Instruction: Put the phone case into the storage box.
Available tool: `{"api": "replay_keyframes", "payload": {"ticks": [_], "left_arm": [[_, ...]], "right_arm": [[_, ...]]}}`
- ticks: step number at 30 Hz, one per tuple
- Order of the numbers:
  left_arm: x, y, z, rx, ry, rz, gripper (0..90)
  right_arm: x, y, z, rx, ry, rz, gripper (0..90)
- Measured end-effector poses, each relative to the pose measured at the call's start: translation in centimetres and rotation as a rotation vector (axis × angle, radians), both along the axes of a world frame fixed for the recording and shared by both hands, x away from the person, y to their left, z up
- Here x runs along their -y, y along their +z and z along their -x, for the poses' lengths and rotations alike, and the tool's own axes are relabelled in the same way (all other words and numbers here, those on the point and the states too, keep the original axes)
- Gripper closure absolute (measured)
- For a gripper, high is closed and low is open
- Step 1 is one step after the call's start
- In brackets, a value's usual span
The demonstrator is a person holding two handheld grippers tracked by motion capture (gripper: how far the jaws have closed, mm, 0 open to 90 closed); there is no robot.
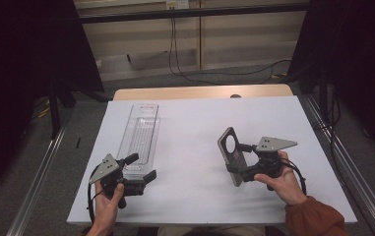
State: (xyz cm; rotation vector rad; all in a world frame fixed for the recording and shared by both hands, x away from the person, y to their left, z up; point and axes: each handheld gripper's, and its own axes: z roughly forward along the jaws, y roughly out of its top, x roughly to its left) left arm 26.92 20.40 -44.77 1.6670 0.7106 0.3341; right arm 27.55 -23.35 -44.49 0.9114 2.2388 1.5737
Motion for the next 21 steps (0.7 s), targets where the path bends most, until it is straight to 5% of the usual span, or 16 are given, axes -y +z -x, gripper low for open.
{"api": "replay_keyframes", "payload": {"ticks": [2,7,21], "left_arm": [[0.5,0.2,0.0,0.000,-0.007,0.027,4.2],[1.6,0.7,-0.1,0.021,-0.031,0.020,2.7],[5.3,1.9,-1.3,0.072,-0.210,0.029,5.6]], "right_arm": [[-0.1,0.0,0.1,0.002,0.004,-0.008,11.8],[-0.3,0.0,0.1,0.020,0.030,-0.034,11.8],[-0.9,-0.2,0.4,0.024,0.088,-0.048,11.8]]}}
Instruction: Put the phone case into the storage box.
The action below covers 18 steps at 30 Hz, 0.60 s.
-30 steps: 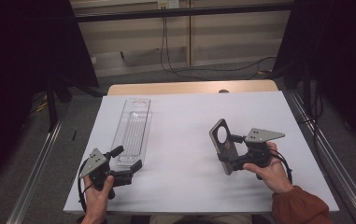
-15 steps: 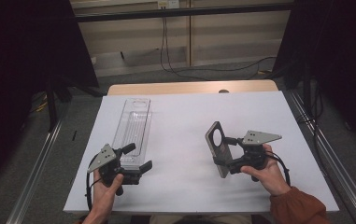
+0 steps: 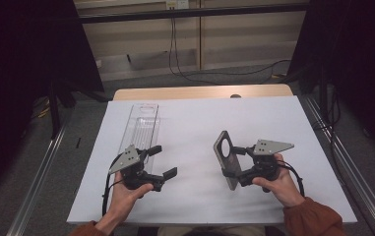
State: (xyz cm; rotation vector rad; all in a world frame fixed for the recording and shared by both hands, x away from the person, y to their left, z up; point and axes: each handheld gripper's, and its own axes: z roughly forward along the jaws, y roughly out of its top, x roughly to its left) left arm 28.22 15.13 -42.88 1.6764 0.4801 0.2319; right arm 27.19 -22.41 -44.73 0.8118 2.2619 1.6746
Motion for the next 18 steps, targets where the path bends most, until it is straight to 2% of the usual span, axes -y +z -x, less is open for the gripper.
{"api": "replay_keyframes", "payload": {"ticks": [1,2,7,12,14,17,18], "left_arm": [[0.4,0.1,0.1,0.000,-0.003,0.011,4.8],[0.6,0.3,0.0,0.005,-0.026,0.004,4.2],[2.0,0.6,-0.3,0.001,-0.070,0.011,3.3],[3.5,1.0,-0.9,-0.002,-0.107,0.017,2.8],[4.1,1.2,-1.4,0.000,-0.131,0.032,2.8],[4.8,1.4,-1.8,0.000,-0.134,0.028,2.7],[5.1,1.4,-2.0,0.004,-0.141,0.039,2.7]], "right_arm": [[-0.1,0.0,0.0,0.003,0.010,0.000,11.8],[-0.1,-0.1,0.0,0.003,0.013,0.000,11.7],[-0.4,-0.2,0.0,0.014,0.033,-0.002,11.7],[-0.7,-0.2,-0.2,0.021,0.050,0.007,11.7],[-0.7,-0.1,-0.4,0.027,0.043,0.004,11.8],[-0.7,0.1,-0.8,0.025,0.048,0.002,11.8],[-0.7,0.1,-0.9,0.029,0.048,-0.001,11.8]]}}
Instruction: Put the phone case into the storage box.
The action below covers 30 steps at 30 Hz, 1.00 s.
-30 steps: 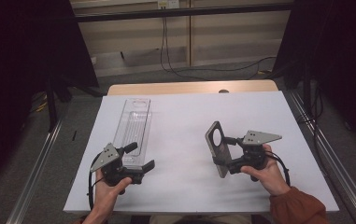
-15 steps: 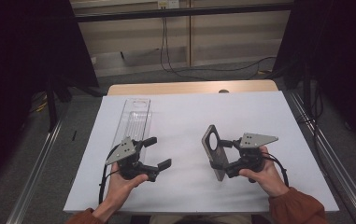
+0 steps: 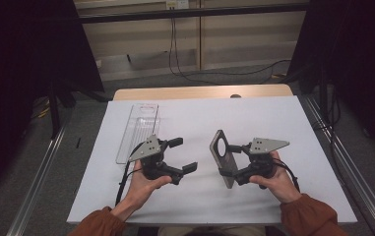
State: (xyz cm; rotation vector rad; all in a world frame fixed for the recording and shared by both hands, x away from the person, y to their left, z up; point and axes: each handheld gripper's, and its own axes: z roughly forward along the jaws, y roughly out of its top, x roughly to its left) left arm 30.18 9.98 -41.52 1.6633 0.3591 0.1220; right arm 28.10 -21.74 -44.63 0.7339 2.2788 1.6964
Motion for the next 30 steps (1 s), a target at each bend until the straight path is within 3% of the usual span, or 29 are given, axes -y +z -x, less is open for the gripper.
{"api": "replay_keyframes", "payload": {"ticks": [2,4,6,11,14,16,17,21,23,26,30], "left_arm": [[0.6,0.1,-0.4,-0.007,0.018,0.016,3.6],[1.2,0.1,-0.8,0.003,-0.010,0.017,3.5],[1.9,0.2,-1.0,0.002,-0.018,0.030,3.4],[3.1,0.2,-1.0,0.003,-0.064,0.027,2.9],[3.2,0.1,-0.8,0.008,-0.083,0.004,2.3],[3.3,0.0,-0.8,0.008,-0.124,0.003,1.2],[3.3,-0.1,-0.6,0.006,-0.108,0.008,1.2],[3.1,-0.3,-0.8,0.010,-0.153,0.006,1.2],[3.1,-0.3,-0.7,0.013,-0.138,0.016,1.2],[3.1,-0.4,-0.8,0.016,-0.157,0.045,1.2],[3.1,-0.4,-0.8,0.043,-0.194,0.033,1.2]], "right_arm": [[0.1,0.0,-0.2,0.000,-0.005,-0.016,11.8],[0.0,-0.2,-0.3,0.001,0.011,-0.038,11.8],[-0.3,-0.3,-0.2,0.006,0.022,-0.013,11.8],[-0.6,-0.5,-0.1,0.011,0.045,-0.015,11.8],[-0.5,-0.6,-0.1,0.024,0.060,-0.018,11.8],[-0.5,-0.5,0.0,0.022,0.072,-0.029,11.8],[-0.5,-0.5,0.0,0.019,0.083,-0.036,11.8],[-0.7,-0.6,0.0,0.024,0.107,-0.034,11.8],[-0.8,-0.7,0.0,0.023,0.121,-0.036,11.8],[-0.9,-0.8,0.1,0.017,0.143,-0.036,11.8],[-1.0,-0.7,0.2,0.017,0.173,-0.045,11.8]]}}
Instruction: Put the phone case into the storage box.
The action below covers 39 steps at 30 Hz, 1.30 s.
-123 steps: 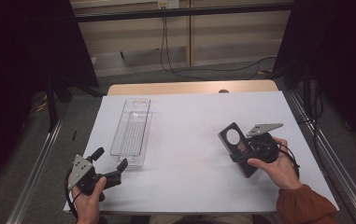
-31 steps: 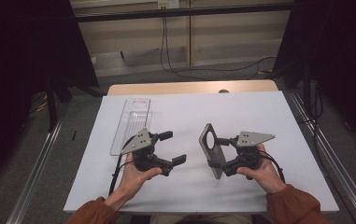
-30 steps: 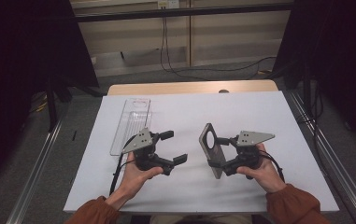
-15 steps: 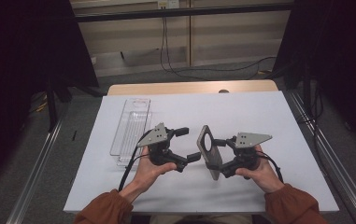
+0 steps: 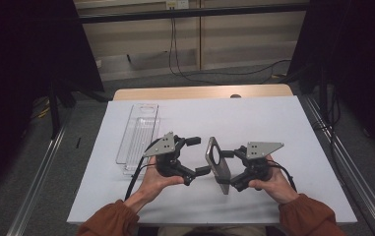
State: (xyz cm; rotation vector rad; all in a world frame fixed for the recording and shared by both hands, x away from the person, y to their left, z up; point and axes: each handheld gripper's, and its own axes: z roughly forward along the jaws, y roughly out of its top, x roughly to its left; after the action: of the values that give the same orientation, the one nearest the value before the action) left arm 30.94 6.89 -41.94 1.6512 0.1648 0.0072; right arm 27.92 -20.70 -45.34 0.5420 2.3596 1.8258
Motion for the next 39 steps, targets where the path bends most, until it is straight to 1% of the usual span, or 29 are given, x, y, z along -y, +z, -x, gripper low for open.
{"api": "replay_keyframes", "payload": {"ticks": [3,4,5,6,8,10,12,13,14,15,16,18,20,23,24,25,26,27,28,29,30,32,33,34,35,37,39], "left_arm": [[0.1,-0.1,-0.1,-0.005,-0.015,0.007,1.2],[0.1,-0.1,-0.1,-0.003,-0.009,0.003,1.3],[0.3,-0.2,-0.1,-0.015,-0.012,0.014,1.2],[0.4,-0.3,-0.2,-0.017,-0.013,0.004,1.2],[0.6,-0.6,-0.3,-0.020,-0.021,-0.002,0.9],[0.6,-0.7,-0.4,-0.018,-0.019,-0.010,0.9],[0.7,-0.8,-0.5,-0.014,-0.033,-0.016,0.9],[0.8,-0.9,-0.4,-0.019,-0.044,-0.006,1.1],[0.9,-0.9,-0.4,-0.015,-0.056,-0.004,1.4],[0.9,-0.9,-0.4,-0.009,-0.053,-0.008,1.4],[1.0,-0.9,-0.3,-0.002,-0.067,-0.007,1.6],[1.1,-0.9,-0.3,0.010,-0.073,-0.001,2.4],[1.2,-1.0,-0.2,0.003,-0.083,0.004,2.3],[1.4,-1.0,-0.1,0.021,-0.098,0.006,3.2],[1.4,-1.0,-0.1,0.035,-0.105,0.000,2.8],[1.5,-1.0,0.1,0.040,-0.110,-0.001,2.9],[1.6,-0.9,0.2,0.040,-0.116,-0.003,2.9],[1.6,-0.9,0.2,0.040,-0.125,0.000,2.9],[1.7,-0.9,0.3,0.034,-0.139,0.006,3.6],[1.7,-0.8,0.4,0.029,-0.135,0.017,4.2],[1.7,-0.8,0.4,0.029,-0.139,0.018,4.3],[1.6,-0.8,0.2,0.025,-0.127,0.019,4.3],[1.5,-0.8,0.2,0.027,-0.123,0.010,3.3],[1.4,-0.8,0.1,0.018,-0.125,0.018,3.3],[1.4,-0.8,0.0,0.017,-0.125,0.011,3.3],[1.4,-0.9,0.0,0.008,-0.125,0.020,3.4],[1.4,-0.9,0.1,0.022,-0.140,0.005,6.4]], "right_arm": [[-0.1,0.0,0.1,0.000,0.018,0.000,11.8],[-0.1,0.0,0.1,0.000,0.022,0.002,11.8],[-0.2,0.0,0.1,-0.003,0.030,0.002,11.8],[-0.3,0.0,0.2,-0.003,0.031,0.003,11.8],[-0.4,-0.1,0.2,-0.002,0.043,0.004,11.8],[-0.5,-0.1,0.2,-0.004,0.045,0.005,11.8],[-0.6,0.0,0.3,-0.006,0.056,0.004,11.8],[-0.6,0.0,0.3,-0.008,0.059,0.003,11.8],[-0.6,-0.1,0.3,-0.015,0.066,0.000,11.8],[-0.6,-0.1,0.3,-0.027,0.067,0.001,11.8],[-0.6,-0.1,0.3,-0.027,0.071,0.001,11.8],[-0.7,0.0,0.4,-0.019,0.085,0.002,11.8],[-0.8,0.0,0.5,-0.019,0.094,0.003,11.8],[-0.9,0.0,0.5,-0.024,0.111,0.004,11.8],[-1.0,-0.1,0.6,-0.019,0.115,0.008,11.8],[-1.0,-0.1,0.6,-0.021,0.119,0.008,11.8],[-1.1,-0.1,0.7,-0.025,0.126,0.009,11.8],[-1.2,-0.1,0.7,-0.016,0.129,0.017,11.8],[-1.2,-0.1,0.8,-0.016,0.131,0.017,11.8],[-1.2,0.0,0.8,-0.018,0.136,0.010,11.8],[-1.2,0.0,0.8,-0.017,0.137,0.010,11.8],[-1.2,0.1,0.8,-0.013,0.144,0.001,11.8],[-1.1,0.1,0.8,-0.009,0.140,0.000,11.8],[-1.1,0.2,0.8,-0.006,0.135,0.001,11.8],[-1.0,0.2,0.8,-0.009,0.138,-0.001,11.8],[-1.0,0.1,0.7,-0.013,0.139,-0.005,11.8],[-1.0,0.1,0.7,-0.017,0.136,0.000,11.8]]}}
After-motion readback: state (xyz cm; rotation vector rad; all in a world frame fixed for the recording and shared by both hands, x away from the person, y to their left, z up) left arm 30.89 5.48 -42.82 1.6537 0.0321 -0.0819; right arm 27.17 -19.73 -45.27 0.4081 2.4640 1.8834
